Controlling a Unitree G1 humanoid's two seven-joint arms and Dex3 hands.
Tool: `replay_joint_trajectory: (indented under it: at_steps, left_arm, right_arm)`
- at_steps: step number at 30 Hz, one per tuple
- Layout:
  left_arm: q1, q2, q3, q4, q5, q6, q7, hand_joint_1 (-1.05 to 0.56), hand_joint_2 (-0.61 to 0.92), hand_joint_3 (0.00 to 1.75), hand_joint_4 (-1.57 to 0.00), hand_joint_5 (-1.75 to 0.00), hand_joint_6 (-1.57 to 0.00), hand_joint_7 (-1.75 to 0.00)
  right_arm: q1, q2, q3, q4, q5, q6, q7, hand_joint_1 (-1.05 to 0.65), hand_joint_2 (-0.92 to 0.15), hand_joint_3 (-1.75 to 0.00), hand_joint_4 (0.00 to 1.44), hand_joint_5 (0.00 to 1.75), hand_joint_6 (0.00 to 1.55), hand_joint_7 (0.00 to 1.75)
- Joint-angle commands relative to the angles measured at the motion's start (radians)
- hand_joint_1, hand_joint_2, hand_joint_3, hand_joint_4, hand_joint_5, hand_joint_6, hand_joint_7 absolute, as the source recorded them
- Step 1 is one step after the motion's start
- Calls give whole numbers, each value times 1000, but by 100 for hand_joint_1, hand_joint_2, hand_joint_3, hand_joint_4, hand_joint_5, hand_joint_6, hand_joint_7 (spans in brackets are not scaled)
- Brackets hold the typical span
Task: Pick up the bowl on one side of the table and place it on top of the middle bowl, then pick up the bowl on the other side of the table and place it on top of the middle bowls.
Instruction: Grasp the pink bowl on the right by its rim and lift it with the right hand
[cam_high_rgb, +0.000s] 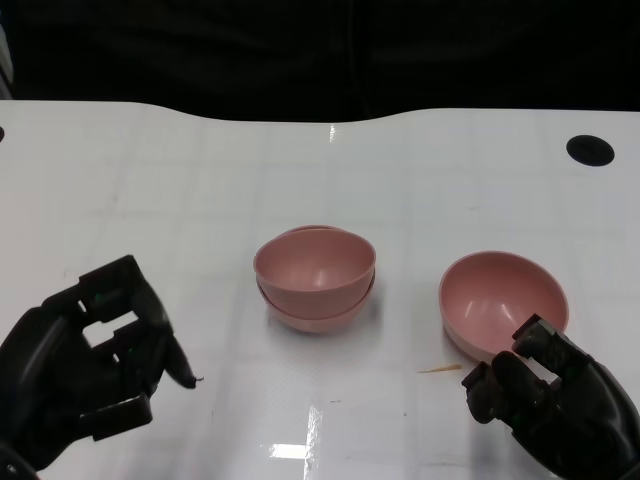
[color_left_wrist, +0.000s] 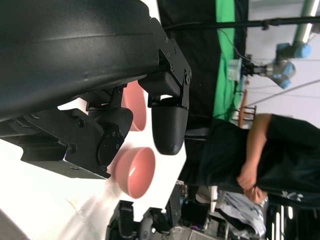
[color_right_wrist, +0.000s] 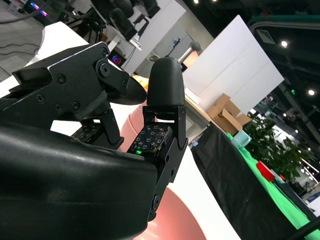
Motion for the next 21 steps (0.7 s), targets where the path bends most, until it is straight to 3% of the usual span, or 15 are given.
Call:
replay_joint_trajectory:
  at_steps: [1, 5, 6, 9, 14, 15, 16, 17, 19, 21]
  left_arm:
    - [15, 16, 19, -8, -6, 52, 1, 30, 82, 143, -101, -175, -82, -175]
    - [28, 21, 28, -10, 5, 96, -2, 30, 87, 140, -104, -175, -83, -175]
    - [30, 20, 31, -8, 5, 101, -4, 30, 87, 139, -104, -175, -83, -175]
    - [35, 7, 41, -7, 6, 112, 8, 29, 89, 136, -101, -175, -79, -175]
    - [34, 2, 46, -9, 9, 119, 7, 29, 90, 135, -100, -175, -78, -175]
    - [43, -5, 47, -21, 7, 124, 17, 29, 90, 135, -100, -175, -77, -175]
    - [49, -10, 49, -31, 5, 130, 26, 29, 91, 136, -100, -175, -77, -175]
    - [55, -13, 49, -39, 3, 135, 31, 29, 92, 136, -100, -175, -77, -175]
    - [59, -16, 49, -47, 5, 138, 32, 30, 92, 137, -100, -175, -77, -175]
    - [60, -22, 48, -51, 9, 137, 34, 31, 92, 138, -100, -175, -77, -175]
  right_arm:
    - [-5, -16, -10, 14, 2, -10, 23, -11, -67, -84, 83, 164, 93, 115]
    - [9, -9, 3, -23, -50, -62, -4, -8, -67, -82, 84, 163, 94, 114]
    - [19, 0, 18, -43, -100, -119, -21, -8, -65, -85, 87, 161, 96, 114]
    - [49, 32, 76, -51, -316, -438, -47, -6, -60, -90, 91, 159, 89, 126]
    - [52, 41, 94, -13, -358, -546, -54, -6, -61, -88, 91, 158, 87, 129]
    - [65, 40, 105, -8, -466, -692, -94, -6, -61, -88, 91, 158, 87, 129]
    - [75, 40, 113, -3, -552, -807, -129, -19, -67, -72, 89, 129, 93, 92]
    - [74, 38, 113, 12, -639, -923, -176, -24, -74, -58, 90, 114, 101, 68]
    - [64, 33, 109, 37, -730, -1034, -239, -35, -86, -31, 92, 71, 108, 21]
    - [42, -9, 94, 50, -859, -1112, -312, -42, -90, -23, 89, 51, 103, 7]
